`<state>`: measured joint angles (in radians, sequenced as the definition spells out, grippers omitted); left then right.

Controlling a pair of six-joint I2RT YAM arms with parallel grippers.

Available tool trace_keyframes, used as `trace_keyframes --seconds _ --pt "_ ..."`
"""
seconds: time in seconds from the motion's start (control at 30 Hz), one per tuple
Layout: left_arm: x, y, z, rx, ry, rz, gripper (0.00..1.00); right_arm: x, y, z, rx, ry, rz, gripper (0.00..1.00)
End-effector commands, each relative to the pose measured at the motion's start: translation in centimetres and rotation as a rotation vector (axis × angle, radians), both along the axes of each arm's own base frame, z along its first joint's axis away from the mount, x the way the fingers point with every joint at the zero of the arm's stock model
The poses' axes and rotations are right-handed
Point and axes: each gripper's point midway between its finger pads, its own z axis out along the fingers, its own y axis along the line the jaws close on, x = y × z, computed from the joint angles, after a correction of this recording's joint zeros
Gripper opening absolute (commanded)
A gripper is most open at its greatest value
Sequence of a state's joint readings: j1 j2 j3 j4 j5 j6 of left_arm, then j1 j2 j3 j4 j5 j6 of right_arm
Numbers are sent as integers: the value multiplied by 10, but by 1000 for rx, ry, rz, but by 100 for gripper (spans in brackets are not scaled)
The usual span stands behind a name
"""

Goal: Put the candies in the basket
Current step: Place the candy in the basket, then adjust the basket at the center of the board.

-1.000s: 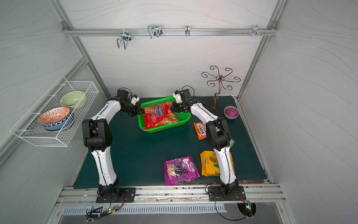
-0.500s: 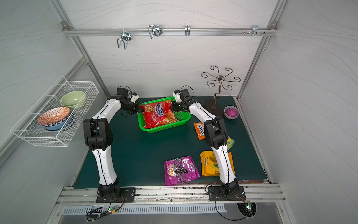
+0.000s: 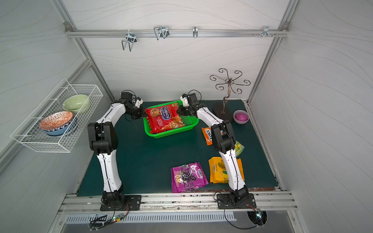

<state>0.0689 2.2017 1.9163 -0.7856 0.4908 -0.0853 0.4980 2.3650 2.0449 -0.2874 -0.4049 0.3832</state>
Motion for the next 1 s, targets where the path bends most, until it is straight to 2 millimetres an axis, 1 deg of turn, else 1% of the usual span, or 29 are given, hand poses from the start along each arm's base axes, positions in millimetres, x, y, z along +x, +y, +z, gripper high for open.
trace_keyframes --seconds 0.0,0.03,0.07,0.1,0.23,0.27,0.33,0.37,0.4,0.43,0.47,0.6,0.63,0.73,0.77,0.83,0.9,0.97 --pt "12 15 22 16 -73 31 21 -7 0 2 16 10 30 25" --pt "11 14 25 14 -78 22 24 -9 -2 4 7 6 25 26" --pt "10 13 31 12 -92 17 25 -11 -7 7 -9 -3 14 30" --pt "9 13 37 13 -107 14 25 -12 -13 9 -22 -12 6 33" --pt "6 18 61 48 -161 24 27 -19 -34 21 -63 -32 -16 38" --pt "5 20 68 60 -174 28 27 -22 -40 24 -77 -37 -21 42" --pt "3 23 80 78 -194 37 30 -27 -50 32 -111 -57 -31 55" --pt "0 24 87 83 -201 39 31 -30 -55 36 -130 -69 -36 65" --pt "-3 24 92 86 -205 41 33 -33 -59 40 -149 -79 -39 74" --pt "-5 24 97 89 -209 43 34 -36 -63 45 -162 -86 -38 91" --pt "-9 22 103 81 -215 37 36 -41 -68 52 -187 -99 -39 99" --pt "-27 1 123 75 -246 -32 41 -56 -91 72 -301 -162 -82 99" --pt "-32 -7 127 88 -258 -66 41 -61 -97 79 -321 -181 -93 99" --pt "-50 -35 138 103 -283 -165 42 -83 -110 90 -328 -205 -101 99" --pt "-56 -44 143 93 -293 -194 42 -91 -115 90 -331 -208 -100 99" --pt "-67 -58 148 80 -302 -233 42 -107 -132 91 -357 -211 -143 99" --pt "-81 -74 146 66 -298 -289 43 -119 -155 90 -391 -207 -216 99" --pt "-97 -91 141 72 -294 -363 43 -135 -177 81 -375 -167 -286 99"
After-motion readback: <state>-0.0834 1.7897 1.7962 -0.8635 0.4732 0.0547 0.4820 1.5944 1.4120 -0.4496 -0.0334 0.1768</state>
